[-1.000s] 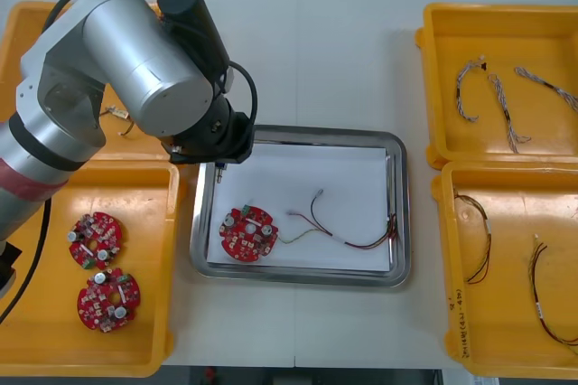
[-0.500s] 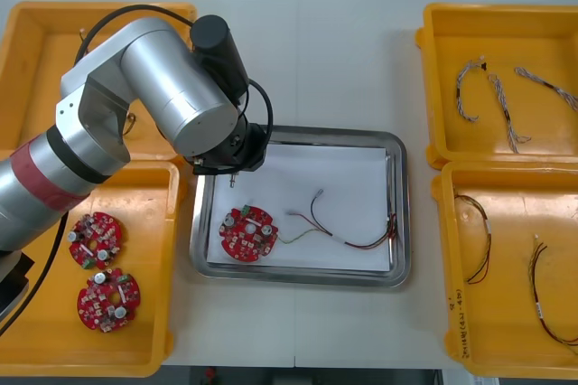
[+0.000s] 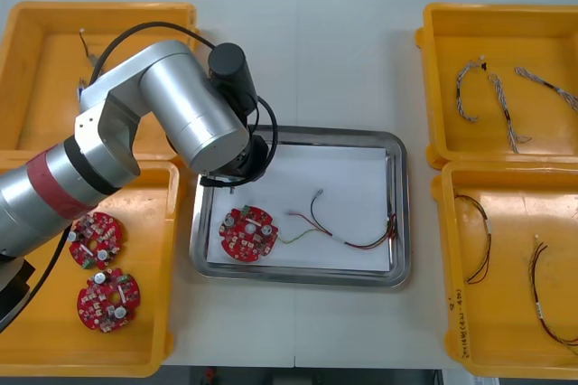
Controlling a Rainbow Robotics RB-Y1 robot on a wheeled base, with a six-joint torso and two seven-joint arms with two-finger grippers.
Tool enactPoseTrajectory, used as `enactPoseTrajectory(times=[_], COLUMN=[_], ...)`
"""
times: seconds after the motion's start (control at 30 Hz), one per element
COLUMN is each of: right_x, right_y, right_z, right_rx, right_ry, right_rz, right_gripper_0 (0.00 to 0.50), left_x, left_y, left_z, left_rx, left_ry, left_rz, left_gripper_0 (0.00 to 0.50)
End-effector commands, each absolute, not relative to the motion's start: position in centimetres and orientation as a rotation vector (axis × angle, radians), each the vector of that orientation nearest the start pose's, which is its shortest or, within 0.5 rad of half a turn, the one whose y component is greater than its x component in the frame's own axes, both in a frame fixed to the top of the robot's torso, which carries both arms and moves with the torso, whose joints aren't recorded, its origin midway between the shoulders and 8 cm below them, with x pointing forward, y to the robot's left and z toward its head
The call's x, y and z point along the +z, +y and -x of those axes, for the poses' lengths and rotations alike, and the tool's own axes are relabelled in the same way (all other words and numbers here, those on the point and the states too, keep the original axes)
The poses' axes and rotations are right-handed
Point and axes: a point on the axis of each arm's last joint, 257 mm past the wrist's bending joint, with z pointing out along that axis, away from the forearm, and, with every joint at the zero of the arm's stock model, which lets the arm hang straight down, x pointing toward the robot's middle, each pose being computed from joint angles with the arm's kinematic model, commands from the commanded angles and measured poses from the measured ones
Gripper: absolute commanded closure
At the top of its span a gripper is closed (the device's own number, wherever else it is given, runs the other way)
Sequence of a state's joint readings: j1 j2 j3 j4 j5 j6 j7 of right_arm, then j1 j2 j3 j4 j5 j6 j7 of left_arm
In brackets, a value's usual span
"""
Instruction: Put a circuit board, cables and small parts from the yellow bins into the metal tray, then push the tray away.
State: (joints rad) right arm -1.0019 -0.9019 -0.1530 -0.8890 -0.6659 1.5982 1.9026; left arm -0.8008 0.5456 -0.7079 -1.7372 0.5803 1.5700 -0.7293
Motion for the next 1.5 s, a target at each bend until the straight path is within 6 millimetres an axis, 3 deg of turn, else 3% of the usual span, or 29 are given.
enactPoseTrajectory(times=[0.03,0.1,0.13,0.23,0.27,0.3,0.33,0.6,0.8,1.2,1.5], right_x=[-3.2,-3.3,-3.6,-4.3,-4.8,-4.8,-5.0,-6.2,-7.3,-9.6,-10.2], right_y=[-49.8,-49.8,-49.7,-49.4,-49.2,-49.2,-48.8,-47.9,-46.9,-46.9,-46.2], right_z=[-57.7,-58.0,-58.4,-59.0,-59.2,-59.2,-59.8,-61.7,-63.3,-65.0,-65.7], right_rx=[-0.154,-0.177,-0.188,-0.19,-0.182,-0.182,-0.168,-0.211,-0.205,-0.197,-0.146], right_ry=[2.536,2.534,2.53,2.528,2.534,2.534,2.531,2.522,2.48,2.433,2.404], right_rz=[0.121,0.127,0.133,0.136,0.132,0.132,0.128,0.148,0.144,0.112,0.072], right_gripper_0=[0.0,0.0,0.0,0.0,0.0,0.0,0.0,0.0,0.0,0.0,0.0], left_x=[-22.1,-22.2,-22.3,-22.4,-22.5,-22.5,-22.4,-21.8,-19.6,-15.0,-11.4], left_y=[8.1,8.3,8.2,8.4,8.4,8.4,8.4,8.3,9.6,11.8,15.3], left_z=[-49.6,-49.7,-49.8,-49.9,-49.9,-49.9,-50.0,-50.1,-50.0,-48.5,-48.0], left_rx=[-0.062,-0.057,-0.059,-0.061,-0.062,-0.062,-0.064,-0.077,-0.077,-0.101,-0.112], left_ry=[2.591,2.595,2.596,2.595,2.597,2.597,2.594,2.583,2.586,2.608,2.625], left_rz=[-0.126,-0.12,-0.118,-0.11,-0.108,-0.108,-0.105,-0.085,-0.035,0.036,0.04], left_gripper_0=[0.449,0.433,0.401,0.176,0.037,0.037,0.0,0.0,0.0,0.0,0.0])
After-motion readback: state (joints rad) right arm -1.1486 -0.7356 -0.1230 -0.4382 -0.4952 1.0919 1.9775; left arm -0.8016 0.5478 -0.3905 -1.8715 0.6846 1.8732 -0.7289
